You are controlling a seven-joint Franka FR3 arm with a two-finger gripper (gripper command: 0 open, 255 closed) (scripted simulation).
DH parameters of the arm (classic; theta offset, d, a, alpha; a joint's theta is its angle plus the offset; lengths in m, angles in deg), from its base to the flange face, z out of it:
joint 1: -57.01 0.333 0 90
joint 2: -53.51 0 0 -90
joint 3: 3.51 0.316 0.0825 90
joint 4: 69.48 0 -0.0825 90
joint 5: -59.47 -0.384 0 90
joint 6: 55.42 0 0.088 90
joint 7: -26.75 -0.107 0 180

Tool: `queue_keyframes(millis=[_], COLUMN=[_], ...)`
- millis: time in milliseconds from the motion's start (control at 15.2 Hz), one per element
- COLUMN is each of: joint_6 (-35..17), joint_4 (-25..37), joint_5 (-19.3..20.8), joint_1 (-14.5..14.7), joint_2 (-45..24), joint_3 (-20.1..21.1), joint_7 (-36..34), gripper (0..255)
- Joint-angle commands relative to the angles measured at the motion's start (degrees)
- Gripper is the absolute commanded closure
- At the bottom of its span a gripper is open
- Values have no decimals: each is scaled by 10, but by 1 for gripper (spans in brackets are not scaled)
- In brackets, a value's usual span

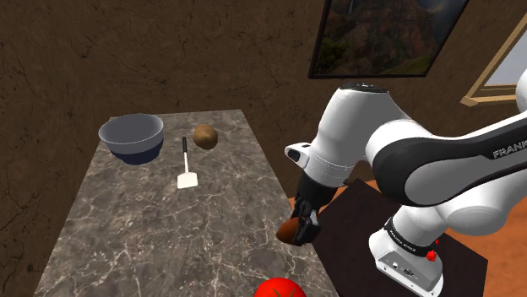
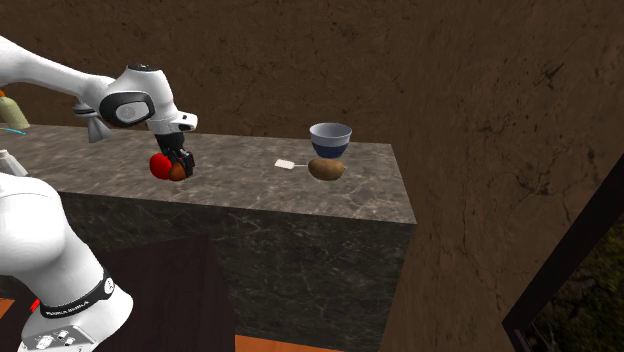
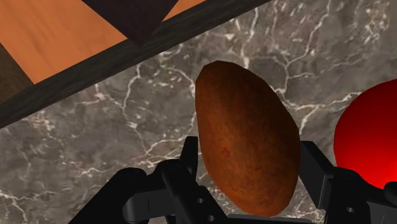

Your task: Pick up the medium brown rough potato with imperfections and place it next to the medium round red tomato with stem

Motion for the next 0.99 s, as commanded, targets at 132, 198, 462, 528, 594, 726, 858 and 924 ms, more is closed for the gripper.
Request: queue_keyframes(millis=[132, 198, 462, 528, 594, 726, 858, 924], joint_6=[-43, -53, -94, -94, -94, -94, -94, -94], joint_4=[-18, -21, -34, -34, -34, -34, -34, -34], joint_5=[-12, -15, -26, -26, -26, -26, -26, -26], joint_1=[3, 4, 6, 6, 6, 6, 6, 6], joint_2=[-25, -32, -61, -61, -61, -61, -61, -61], joint_3=[10, 12, 21, 21, 21, 21, 21, 21], joint_7=[8, 10, 18, 18, 18, 18, 18, 18], gripper=[255, 255, 255, 255, 255, 255, 255, 255])
